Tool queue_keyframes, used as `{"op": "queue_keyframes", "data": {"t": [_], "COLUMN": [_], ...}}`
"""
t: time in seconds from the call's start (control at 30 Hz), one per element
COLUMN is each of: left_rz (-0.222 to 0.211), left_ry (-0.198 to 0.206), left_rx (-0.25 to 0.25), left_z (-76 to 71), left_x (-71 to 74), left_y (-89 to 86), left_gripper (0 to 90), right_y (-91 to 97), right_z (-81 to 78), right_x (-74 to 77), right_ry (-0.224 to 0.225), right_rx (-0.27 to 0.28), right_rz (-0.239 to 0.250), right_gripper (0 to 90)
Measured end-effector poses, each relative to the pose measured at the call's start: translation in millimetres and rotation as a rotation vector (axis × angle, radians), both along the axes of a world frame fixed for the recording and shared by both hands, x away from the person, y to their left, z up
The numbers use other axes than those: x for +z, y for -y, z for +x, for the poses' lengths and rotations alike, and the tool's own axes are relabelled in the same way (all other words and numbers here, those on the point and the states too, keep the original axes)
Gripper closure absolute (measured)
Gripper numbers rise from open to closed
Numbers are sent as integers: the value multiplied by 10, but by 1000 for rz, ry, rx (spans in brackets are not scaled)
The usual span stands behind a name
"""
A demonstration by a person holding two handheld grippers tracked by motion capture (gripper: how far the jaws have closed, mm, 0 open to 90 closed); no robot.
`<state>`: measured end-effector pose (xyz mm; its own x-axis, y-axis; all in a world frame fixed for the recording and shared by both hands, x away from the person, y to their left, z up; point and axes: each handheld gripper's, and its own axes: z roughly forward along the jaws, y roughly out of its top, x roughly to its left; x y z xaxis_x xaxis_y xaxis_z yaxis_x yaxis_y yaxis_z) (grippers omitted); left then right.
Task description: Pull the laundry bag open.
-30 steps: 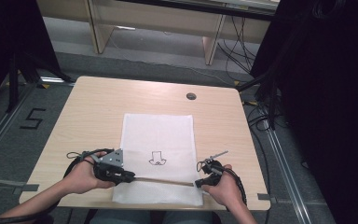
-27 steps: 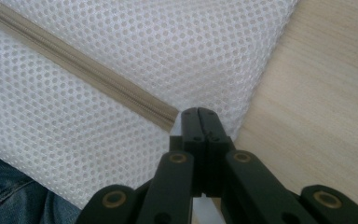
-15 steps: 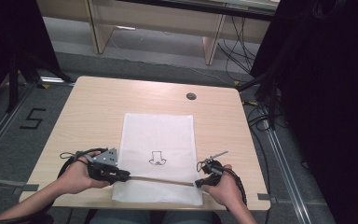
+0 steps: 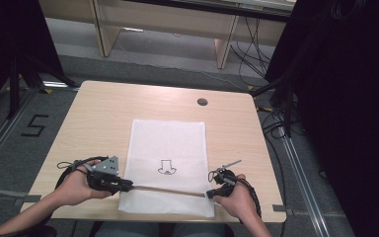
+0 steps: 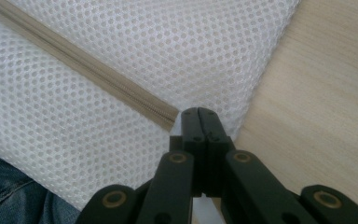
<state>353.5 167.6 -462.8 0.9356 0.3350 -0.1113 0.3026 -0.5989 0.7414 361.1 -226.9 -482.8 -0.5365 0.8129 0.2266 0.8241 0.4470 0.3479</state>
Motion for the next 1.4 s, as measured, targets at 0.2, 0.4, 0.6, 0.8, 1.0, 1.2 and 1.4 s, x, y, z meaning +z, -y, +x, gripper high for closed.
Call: {"op": "queue_keyframes", "data": {"t": [0.2,0.4,0.6,0.8,1.0,1.2,1.4], "left_rz": [-8,4,-6,-11,-37,-10,24], "left_ry": [-17,-18,-33,-33,-70,-67,-47], "left_rx": [39,59,67,89,124,145,147], "left_z": [-4,2,-7,-8,-19,-38,-20], "left_x": [-7,-25,-41,-74,-170,-231,-270], "left_y": [-74,-188,-280,-366,-398,-371,-347], "left_gripper": [822,822,822,822,821,821,820], "right_y": [1,1,3,4,2,2,5], "right_z": [4,5,4,3,-6,-7,-7], "right_x": [-5,-4,-4,-4,0,-3,0], "right_ry": [9,8,8,8,4,5,-5], "right_rx": [8,7,10,11,-4,-10,-22], "right_rz": [-2,0,-1,0,1,2,3], "right_gripper": [900,900,900,900,900,900,900]}}
